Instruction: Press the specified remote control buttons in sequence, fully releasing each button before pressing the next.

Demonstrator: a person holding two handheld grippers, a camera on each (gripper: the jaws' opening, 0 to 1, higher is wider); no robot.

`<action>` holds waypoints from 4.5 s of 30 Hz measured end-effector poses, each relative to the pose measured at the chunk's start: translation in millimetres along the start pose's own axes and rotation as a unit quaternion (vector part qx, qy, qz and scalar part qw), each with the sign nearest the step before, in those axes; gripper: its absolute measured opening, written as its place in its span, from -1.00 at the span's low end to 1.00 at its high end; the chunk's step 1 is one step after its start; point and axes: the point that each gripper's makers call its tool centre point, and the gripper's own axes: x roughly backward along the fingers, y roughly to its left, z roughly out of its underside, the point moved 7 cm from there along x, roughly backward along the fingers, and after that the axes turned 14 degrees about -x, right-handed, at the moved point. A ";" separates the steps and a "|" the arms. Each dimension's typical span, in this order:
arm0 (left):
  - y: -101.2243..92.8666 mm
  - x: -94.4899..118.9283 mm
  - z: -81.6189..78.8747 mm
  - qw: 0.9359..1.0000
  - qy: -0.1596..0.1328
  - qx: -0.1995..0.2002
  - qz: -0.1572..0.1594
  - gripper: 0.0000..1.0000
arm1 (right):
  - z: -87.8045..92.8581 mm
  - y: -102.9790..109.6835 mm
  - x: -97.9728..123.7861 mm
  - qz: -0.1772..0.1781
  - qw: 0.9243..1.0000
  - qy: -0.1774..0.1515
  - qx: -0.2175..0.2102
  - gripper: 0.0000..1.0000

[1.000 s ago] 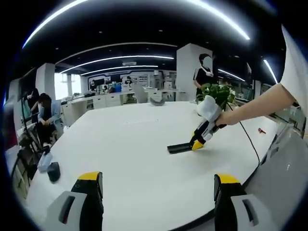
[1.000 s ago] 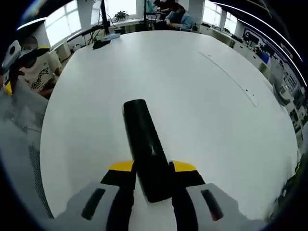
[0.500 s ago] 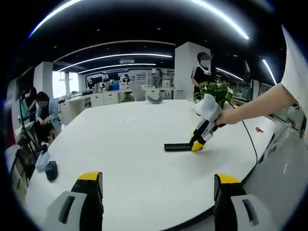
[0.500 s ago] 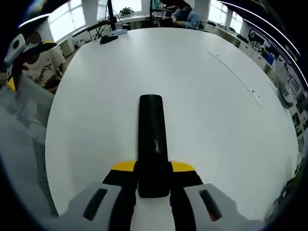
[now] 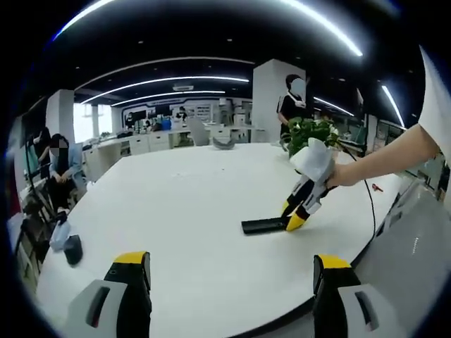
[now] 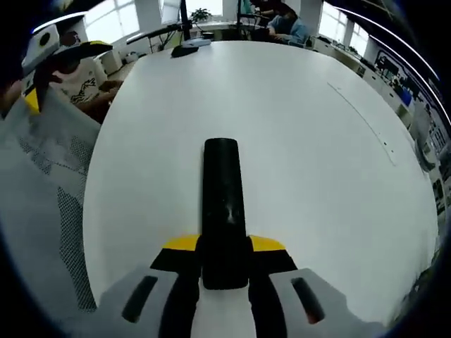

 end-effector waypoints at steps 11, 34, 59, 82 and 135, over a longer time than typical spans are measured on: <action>-2.2 0.4 0.2 1.000 0.005 -0.006 0.013 1.00 | 6.7 54.7 -1.1 -0.023 0.997 0.018 0.067 -0.52; -39.5 -47.6 21.5 0.911 0.165 -0.198 0.322 0.78 | 20.7 87.2 3.4 -0.042 0.989 0.035 0.134 -0.52; -66.5 -123.5 25.5 0.871 0.154 -0.244 0.396 -0.11 | 34.4 105.4 5.1 -0.049 0.991 0.028 0.122 -0.51; -66.8 -122.3 34.4 0.853 0.113 -0.315 0.401 -0.48 | 35.5 96.2 5.9 -0.051 0.992 0.010 0.113 -0.51; -73.3 -117.6 37.5 0.834 0.106 -0.339 0.422 -0.53 | 57.6 90.4 32.6 -0.025 0.994 -0.016 0.104 -0.95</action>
